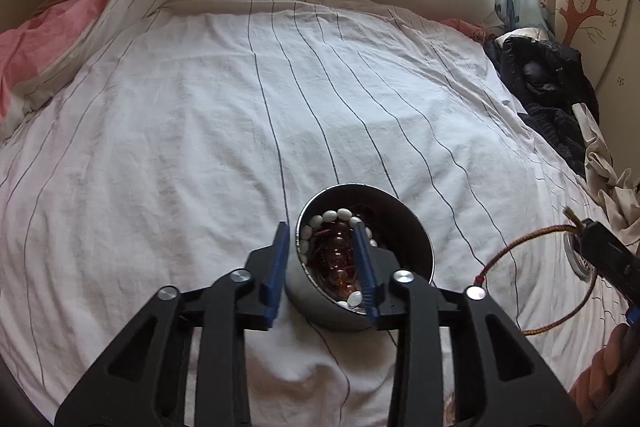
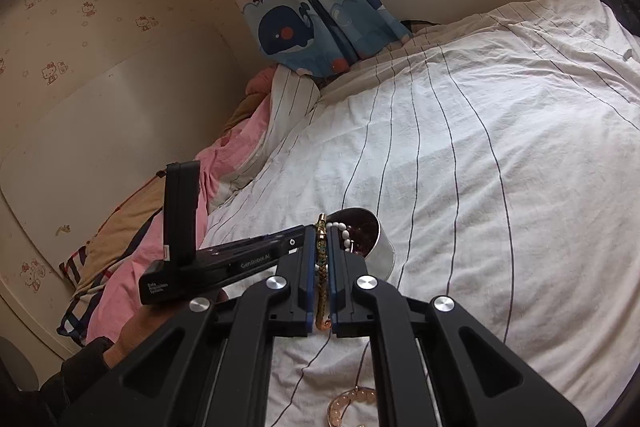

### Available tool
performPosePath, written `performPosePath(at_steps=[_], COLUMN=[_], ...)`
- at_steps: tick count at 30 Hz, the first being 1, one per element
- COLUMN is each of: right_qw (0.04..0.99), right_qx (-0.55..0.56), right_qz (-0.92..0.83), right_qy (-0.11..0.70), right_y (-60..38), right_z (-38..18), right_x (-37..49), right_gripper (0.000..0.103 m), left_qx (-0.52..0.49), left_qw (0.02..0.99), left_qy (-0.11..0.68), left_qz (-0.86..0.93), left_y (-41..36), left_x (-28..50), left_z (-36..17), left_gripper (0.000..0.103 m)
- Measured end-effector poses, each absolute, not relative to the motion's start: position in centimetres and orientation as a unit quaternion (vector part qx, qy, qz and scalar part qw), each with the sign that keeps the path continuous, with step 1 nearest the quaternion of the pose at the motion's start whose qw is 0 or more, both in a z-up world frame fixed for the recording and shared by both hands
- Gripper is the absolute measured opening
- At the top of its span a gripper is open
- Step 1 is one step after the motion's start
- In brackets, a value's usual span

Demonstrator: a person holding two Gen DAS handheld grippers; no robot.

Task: Organize jewelry
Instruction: 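Carry both bracelets over the silver tin and open both tools to drop them, then move both open tools to the pink bead bracelet and silver bangle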

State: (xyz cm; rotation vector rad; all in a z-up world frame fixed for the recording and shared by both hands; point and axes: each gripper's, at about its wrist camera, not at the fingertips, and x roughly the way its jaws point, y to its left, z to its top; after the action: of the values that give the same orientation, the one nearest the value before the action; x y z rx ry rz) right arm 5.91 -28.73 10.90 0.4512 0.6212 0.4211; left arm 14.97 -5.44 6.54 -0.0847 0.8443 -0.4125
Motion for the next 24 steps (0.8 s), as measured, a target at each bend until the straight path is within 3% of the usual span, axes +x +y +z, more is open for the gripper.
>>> performPosePath(at_steps=[9,12,13,15,22,24], right_qw=[0.885,0.881,0.882,0.888,0.903,0.902], right_qx=[0.267,0.246,0.227,0.199,0.182,0.177], right_qz=[0.232,0.21,0.193,0.165,0.145,0.141], right_qy=[0.302,0.344,0.364,0.38,0.36,0.367], right_y=[-25.9,-24.5,-24.2,-24.0,-26.4,-26.7], right_z=[9.7,7.5,6.6,5.6,7.0,6.9], right_x=[10.5,13.0,13.6,13.9,8.6,6.2], right_gripper=[0.006,0.007,0.01,0.029,0.033,0.038], left_qx=[-0.076,-0.081,-0.082,-0.076,-0.032,-0.024], left_qw=[0.904,0.902,0.901,0.899,0.901,0.901], left_qy=[0.383,0.388,0.391,0.397,0.398,0.401], left_qz=[-0.173,-0.17,-0.17,-0.169,-0.171,-0.166], left_y=[0.2,1.4,1.5,1.4,-1.2,-1.8], left_x=[11.1,9.5,9.0,8.1,4.1,2.6], left_z=[8.4,7.8,7.5,7.0,5.9,5.3], left_gripper=[0.054,0.055,0.056,0.057,0.067,0.07])
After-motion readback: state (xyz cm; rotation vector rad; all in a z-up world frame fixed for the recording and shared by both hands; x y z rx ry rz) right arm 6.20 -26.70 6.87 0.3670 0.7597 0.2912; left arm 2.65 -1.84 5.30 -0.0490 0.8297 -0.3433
